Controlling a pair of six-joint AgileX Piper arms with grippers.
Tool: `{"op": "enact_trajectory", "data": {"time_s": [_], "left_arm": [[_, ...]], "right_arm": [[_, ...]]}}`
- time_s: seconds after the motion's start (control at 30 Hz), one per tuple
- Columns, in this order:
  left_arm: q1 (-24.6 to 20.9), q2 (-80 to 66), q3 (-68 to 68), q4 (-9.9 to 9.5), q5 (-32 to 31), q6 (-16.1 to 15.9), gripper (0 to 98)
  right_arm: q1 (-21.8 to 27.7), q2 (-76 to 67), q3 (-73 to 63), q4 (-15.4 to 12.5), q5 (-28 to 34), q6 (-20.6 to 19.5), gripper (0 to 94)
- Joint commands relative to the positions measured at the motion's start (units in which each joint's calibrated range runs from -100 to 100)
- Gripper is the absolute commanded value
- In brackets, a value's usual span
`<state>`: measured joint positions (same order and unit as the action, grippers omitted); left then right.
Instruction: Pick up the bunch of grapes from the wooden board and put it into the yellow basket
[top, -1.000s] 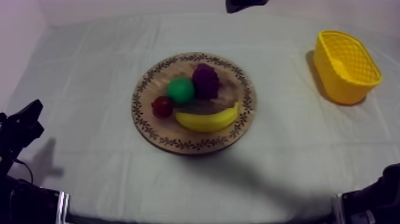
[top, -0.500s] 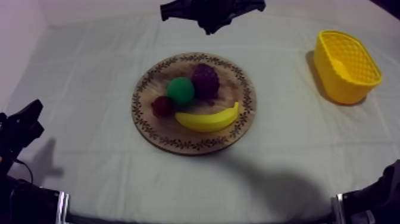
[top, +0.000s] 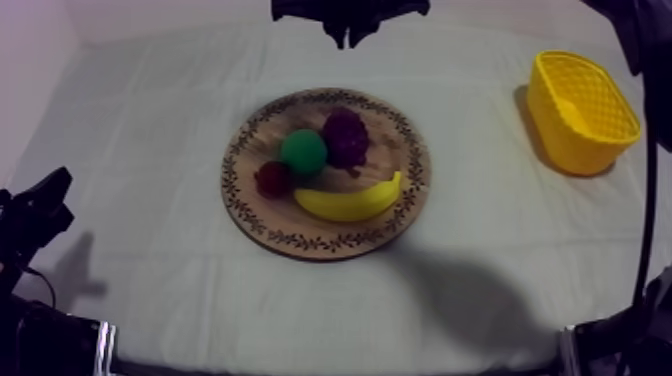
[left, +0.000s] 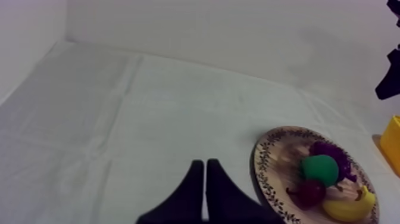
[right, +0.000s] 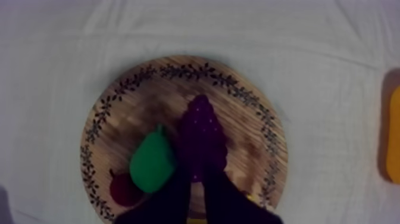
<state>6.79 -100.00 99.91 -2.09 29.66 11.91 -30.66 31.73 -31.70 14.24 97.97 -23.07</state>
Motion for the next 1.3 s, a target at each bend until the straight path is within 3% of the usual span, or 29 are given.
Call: {"op": "enact_trajectory", "data": {"time_s": [0.0, 0.3, 0.47, 1.27], "left_arm": [[0.0, 0.0, 0.0, 0.01, 0.0, 0.0, 0.1], [0.0, 0.0, 0.0, 0.01, 0.0, 0.0, 0.1], [0.0, 0.0, 0.0, 0.01, 0.0, 0.0, 0.1], [0.0, 0.0, 0.0, 0.01, 0.0, 0.0, 0.1]], "right_arm": [[0.1, 0.2, 0.1, -0.8, -0.2, -0.1, 20.5], [-0.6, 1.7, 1.2, -1.8, -0.2, 0.1, 55.6], [-0.6, 2.6, 2.1, -1.8, -0.4, 0.6, 66.6], [2.0, 13.5, 5.7, -3.3, -10.6, 1.5, 69.6]]}}
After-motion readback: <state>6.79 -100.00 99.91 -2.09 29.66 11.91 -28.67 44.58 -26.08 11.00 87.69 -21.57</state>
